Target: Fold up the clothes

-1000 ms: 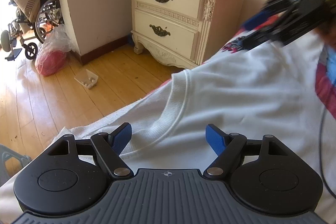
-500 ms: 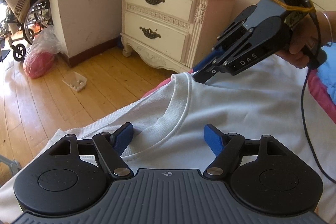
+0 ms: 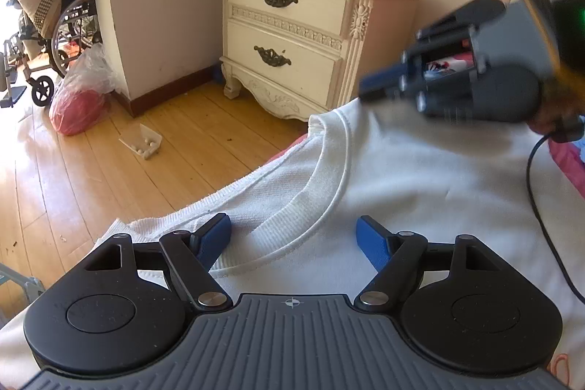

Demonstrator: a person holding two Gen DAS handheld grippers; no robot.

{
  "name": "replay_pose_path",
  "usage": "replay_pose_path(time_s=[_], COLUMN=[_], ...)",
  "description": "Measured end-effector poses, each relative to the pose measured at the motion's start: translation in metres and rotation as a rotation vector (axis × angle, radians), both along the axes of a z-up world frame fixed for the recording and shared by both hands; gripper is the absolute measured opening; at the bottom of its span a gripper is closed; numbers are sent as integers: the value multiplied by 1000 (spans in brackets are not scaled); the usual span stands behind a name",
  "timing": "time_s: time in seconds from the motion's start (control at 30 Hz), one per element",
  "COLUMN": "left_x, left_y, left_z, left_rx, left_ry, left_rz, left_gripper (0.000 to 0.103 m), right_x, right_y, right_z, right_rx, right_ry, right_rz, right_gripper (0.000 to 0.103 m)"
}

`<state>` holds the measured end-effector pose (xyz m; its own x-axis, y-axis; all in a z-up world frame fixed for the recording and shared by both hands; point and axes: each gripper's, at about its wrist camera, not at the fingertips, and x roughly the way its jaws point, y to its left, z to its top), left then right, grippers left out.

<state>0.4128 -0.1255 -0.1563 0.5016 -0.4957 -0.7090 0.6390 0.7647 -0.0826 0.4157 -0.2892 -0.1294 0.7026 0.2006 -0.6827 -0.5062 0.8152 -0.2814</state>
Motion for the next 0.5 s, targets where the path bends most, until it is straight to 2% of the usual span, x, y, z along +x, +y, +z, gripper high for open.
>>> replay_pose_path(time_s=[0.03, 0.1, 0.13, 0.17, 0.3, 0.43, 0.5], left_x=[0, 0, 1, 1, 1, -1, -1], left_y=[0, 0, 0, -1, -3, -1, -1], left_z=[0, 0, 0, 0, 1, 0, 0], left_rx=[0, 1, 1, 1, 0, -1, -1], left_ry=[0, 0, 0, 1, -2, 2, 3], left_rz=[0, 1, 3, 4, 5, 6, 6], left_gripper=[76, 76, 76, 76, 76, 76, 76], right_x=[9, 31, 43, 53, 86, 94, 91], right_y=[-9, -27, -35, -43, -48, -43, -40], right_z=[8, 17, 20, 21, 3, -14, -12], right_rx=[87, 261, 344, 410, 448, 395, 379], right_ry=[33, 156, 225, 285, 450, 547, 542], right_rz=[-41, -90, -109, -124, -149, -159, -140], right_gripper=[6, 20, 38, 45, 44, 38, 32])
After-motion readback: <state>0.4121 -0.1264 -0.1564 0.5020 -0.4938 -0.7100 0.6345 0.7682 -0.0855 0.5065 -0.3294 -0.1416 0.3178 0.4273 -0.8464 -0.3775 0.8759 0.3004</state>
